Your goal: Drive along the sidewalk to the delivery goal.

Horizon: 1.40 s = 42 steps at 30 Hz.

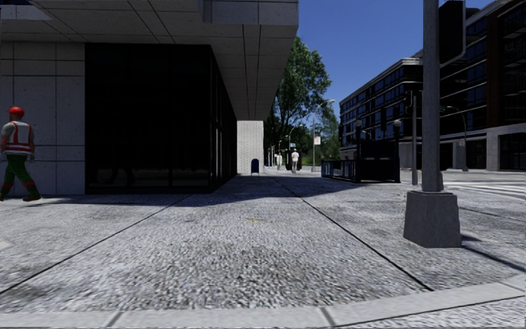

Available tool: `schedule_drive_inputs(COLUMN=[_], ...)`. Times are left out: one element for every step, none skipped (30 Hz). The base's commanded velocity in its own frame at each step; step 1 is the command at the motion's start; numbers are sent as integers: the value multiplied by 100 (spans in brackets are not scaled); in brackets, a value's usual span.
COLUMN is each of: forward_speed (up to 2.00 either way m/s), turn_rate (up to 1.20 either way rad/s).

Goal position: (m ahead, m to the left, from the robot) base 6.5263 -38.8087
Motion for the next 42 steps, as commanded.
schedule_drive_inputs(forward_speed=[200,200,200,200,200,200,200,200,200,195,182,149,134,134,127,124,123,123,122,122,121,121,121,121,121,121,121,121,122,122,122,122,123,123,124,124,124,124,124,124,124,124], turn_rate=[0,0,0,0,0,0,0,0,0,0,0,0,0,0,0,0,0,0,0,0,0,0,0,0,0,0,0,0,0,0,0,0,0,0,0,0,0,0,0,0,0,0])
